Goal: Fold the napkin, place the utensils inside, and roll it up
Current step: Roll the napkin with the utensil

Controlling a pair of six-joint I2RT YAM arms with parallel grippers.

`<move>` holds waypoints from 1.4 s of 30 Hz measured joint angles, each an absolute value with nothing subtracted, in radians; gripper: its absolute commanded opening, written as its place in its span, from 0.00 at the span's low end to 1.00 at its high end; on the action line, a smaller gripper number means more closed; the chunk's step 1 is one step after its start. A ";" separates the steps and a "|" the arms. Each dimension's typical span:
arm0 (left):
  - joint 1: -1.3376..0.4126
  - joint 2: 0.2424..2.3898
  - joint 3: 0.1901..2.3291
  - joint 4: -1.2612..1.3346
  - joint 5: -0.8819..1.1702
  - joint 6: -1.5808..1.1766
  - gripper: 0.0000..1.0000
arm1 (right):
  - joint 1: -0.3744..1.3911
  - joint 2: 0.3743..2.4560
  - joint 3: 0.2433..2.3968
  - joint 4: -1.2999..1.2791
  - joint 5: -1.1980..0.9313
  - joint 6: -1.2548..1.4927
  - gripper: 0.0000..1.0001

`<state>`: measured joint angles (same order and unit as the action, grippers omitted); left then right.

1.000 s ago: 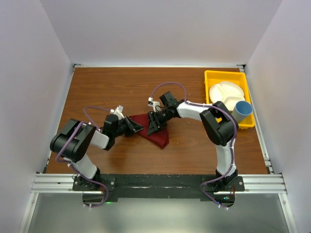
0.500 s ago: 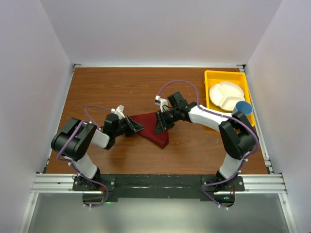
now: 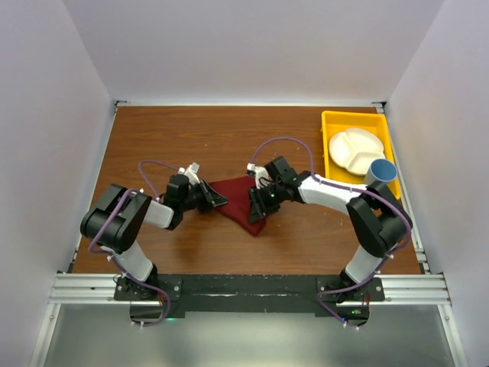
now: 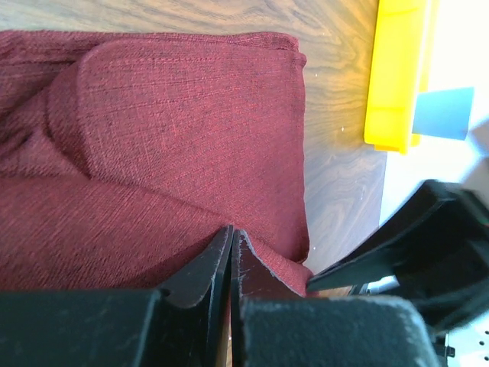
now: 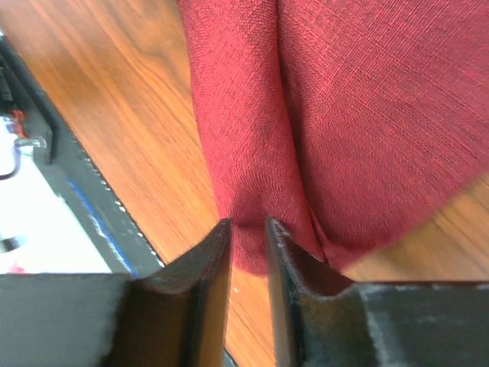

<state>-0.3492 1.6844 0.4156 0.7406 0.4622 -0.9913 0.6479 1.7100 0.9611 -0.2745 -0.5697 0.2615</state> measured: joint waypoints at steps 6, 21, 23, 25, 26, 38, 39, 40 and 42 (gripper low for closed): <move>-0.349 1.689 0.497 0.589 0.479 -0.962 0.05 | 0.840 1.680 1.117 -0.338 -0.233 0.142 0.81; -0.346 1.721 0.621 0.357 0.511 -0.946 0.06 | 1.094 1.869 1.174 -0.253 0.324 -0.064 0.68; -0.344 1.721 0.621 0.354 0.516 -0.946 0.07 | 1.090 1.879 1.175 -0.246 0.331 -0.065 0.59; -0.340 1.721 0.621 0.349 0.523 -0.942 0.09 | 1.085 1.885 1.176 -0.237 0.330 -0.065 0.52; -0.339 1.721 0.621 0.348 0.527 -0.939 0.10 | 1.081 1.887 1.176 -0.234 0.325 -0.062 0.43; -0.283 1.486 0.622 0.145 0.429 -0.801 0.68 | 0.936 1.892 1.164 -0.124 0.032 0.009 0.00; -0.281 1.434 0.625 0.105 0.392 -0.789 0.71 | 0.913 1.894 1.165 -0.119 -0.013 0.021 0.00; -0.281 1.383 0.632 0.062 0.355 -0.783 0.72 | 0.881 1.900 1.169 -0.115 -0.085 0.039 0.00; -0.279 1.296 0.647 -0.005 0.294 -0.781 0.73 | 0.816 1.926 1.187 -0.110 -0.230 0.078 0.00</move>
